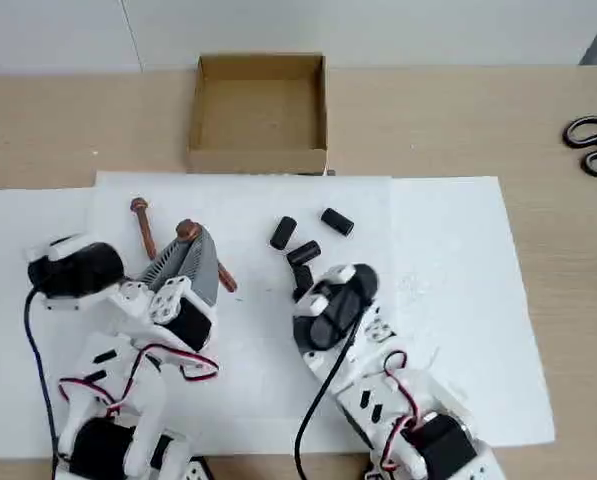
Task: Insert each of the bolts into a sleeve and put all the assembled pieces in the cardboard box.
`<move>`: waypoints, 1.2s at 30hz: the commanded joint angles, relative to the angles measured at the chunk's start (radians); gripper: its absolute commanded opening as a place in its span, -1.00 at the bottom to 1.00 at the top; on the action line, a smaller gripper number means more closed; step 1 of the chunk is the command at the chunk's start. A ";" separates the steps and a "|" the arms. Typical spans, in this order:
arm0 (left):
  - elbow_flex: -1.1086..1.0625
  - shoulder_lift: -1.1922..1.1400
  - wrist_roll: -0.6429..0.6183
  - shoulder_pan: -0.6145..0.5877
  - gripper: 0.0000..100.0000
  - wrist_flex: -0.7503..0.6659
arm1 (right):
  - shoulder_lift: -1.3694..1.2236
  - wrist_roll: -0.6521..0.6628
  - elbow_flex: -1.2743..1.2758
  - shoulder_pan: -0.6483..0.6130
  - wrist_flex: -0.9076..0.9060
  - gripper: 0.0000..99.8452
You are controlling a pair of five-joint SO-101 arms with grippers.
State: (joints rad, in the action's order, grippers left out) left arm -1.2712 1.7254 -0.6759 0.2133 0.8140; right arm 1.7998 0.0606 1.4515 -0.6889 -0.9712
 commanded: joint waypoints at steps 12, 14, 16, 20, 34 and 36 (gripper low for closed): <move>-0.024 0.087 -0.054 0.135 -0.99 -0.028 | 0.012 -0.003 0.040 -0.148 0.140 -1.00; -0.024 0.086 -0.054 0.152 -0.99 -0.026 | 0.012 -0.003 0.032 -0.148 0.140 -1.00; -0.031 0.084 -0.052 0.155 -0.99 -0.026 | 0.012 -0.003 0.028 -0.148 0.140 -1.00; -0.056 0.086 -0.052 0.155 -0.99 -0.026 | 0.012 -0.003 0.002 -0.148 0.140 -1.00; -0.084 0.086 -0.051 0.198 -0.99 0.025 | 0.012 -0.003 -0.041 -0.147 0.139 -1.00; -0.084 0.086 -0.051 0.230 -0.99 0.052 | 0.010 -0.003 -0.043 -0.147 0.139 -1.00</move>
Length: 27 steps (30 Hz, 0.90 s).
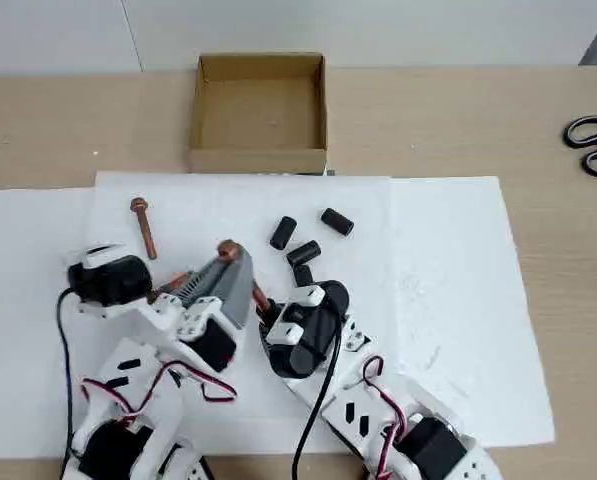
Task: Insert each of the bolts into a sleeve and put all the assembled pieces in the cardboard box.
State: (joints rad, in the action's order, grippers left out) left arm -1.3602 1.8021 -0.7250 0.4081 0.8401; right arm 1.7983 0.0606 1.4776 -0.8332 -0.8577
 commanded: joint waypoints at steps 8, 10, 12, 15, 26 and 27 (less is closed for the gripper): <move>0.008 0.009 0.126 0.084 -0.99 0.106 | 0.013 -0.003 -0.069 -0.001 0.027 -1.00; 0.008 0.009 0.180 0.106 -0.99 0.149 | 0.013 -0.003 -0.069 -0.001 0.027 -1.00; 0.010 0.011 0.227 0.127 -0.99 0.184 | 0.013 -0.003 -0.069 -0.001 0.027 -1.00; 0.010 0.011 0.276 0.135 -0.99 0.203 | 0.015 -0.003 -0.069 0.001 0.027 -1.00; 0.010 0.011 0.535 0.127 -0.91 0.203 | 0.015 -0.003 -0.069 0.001 0.027 -1.00; 0.010 0.011 0.543 0.127 -0.86 0.203 | 0.015 -0.003 -0.069 0.001 0.027 -1.00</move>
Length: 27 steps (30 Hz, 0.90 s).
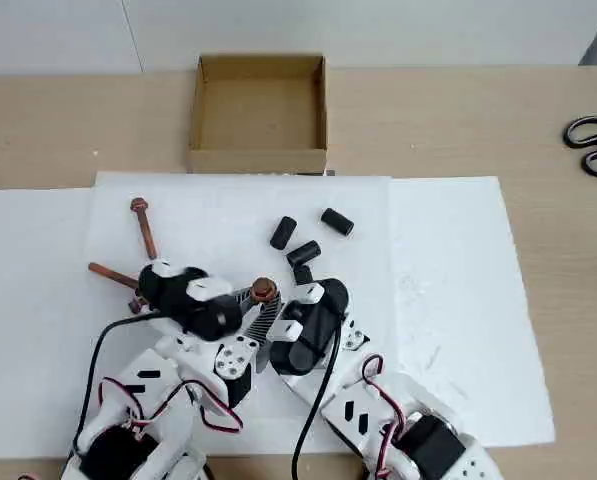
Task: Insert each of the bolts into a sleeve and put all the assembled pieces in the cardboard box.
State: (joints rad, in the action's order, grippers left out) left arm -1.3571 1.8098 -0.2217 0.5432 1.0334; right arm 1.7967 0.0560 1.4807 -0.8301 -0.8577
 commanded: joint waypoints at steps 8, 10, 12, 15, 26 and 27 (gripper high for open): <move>0.010 -0.002 0.040 -0.101 -0.67 0.043 | 0.016 0.002 -0.072 0.030 0.027 -1.00; 0.019 -0.002 0.040 -0.110 -0.67 0.072 | 0.016 0.002 -0.072 0.054 0.027 -1.00; 0.048 -0.002 0.035 -0.110 -0.67 0.095 | 0.016 0.002 -0.072 0.067 0.027 -1.00; 0.081 -0.002 0.035 -0.110 -0.67 0.098 | 0.016 0.002 -0.066 0.067 0.027 -1.00; 0.251 -0.002 0.035 -0.124 -0.78 0.097 | 0.013 -0.002 -0.064 0.068 0.027 -1.00; 0.259 -0.002 0.035 -0.144 -0.86 0.097 | 0.013 -0.002 -0.063 0.068 0.027 -1.00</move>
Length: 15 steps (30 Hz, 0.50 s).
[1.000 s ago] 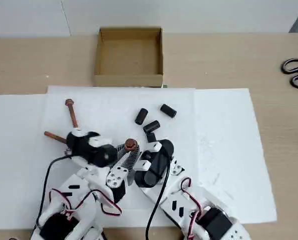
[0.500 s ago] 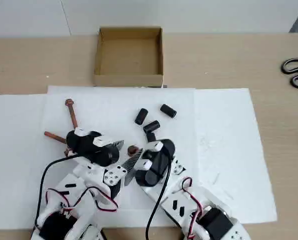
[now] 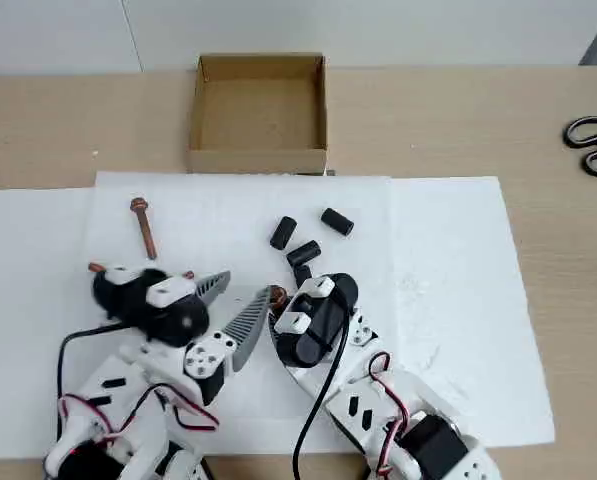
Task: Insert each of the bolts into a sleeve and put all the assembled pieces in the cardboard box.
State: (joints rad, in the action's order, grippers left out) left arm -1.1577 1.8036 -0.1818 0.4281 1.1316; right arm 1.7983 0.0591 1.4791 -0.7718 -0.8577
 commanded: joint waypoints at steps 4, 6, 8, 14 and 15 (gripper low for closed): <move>0.059 0.005 -0.003 -0.167 -0.99 0.003 | 0.012 -0.008 -0.026 0.079 0.027 -1.00; 0.031 0.005 -0.002 -0.261 -0.99 0.002 | 0.012 -0.009 0.014 0.148 0.027 -1.00; -0.031 0.005 0.000 -0.347 -0.99 -0.003 | 0.012 -0.044 0.038 0.226 0.028 -1.00; -0.228 0.009 0.000 -0.442 -0.99 -0.015 | 0.004 -0.092 0.041 0.315 0.203 -1.00; -0.254 0.009 0.000 -0.442 -0.99 -0.026 | -0.008 -0.081 0.043 0.315 0.243 -1.00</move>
State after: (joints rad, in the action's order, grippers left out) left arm -1.3663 1.8052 -0.1864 0.0000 1.1316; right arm 1.7983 -0.0192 1.5313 -0.4726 -0.7319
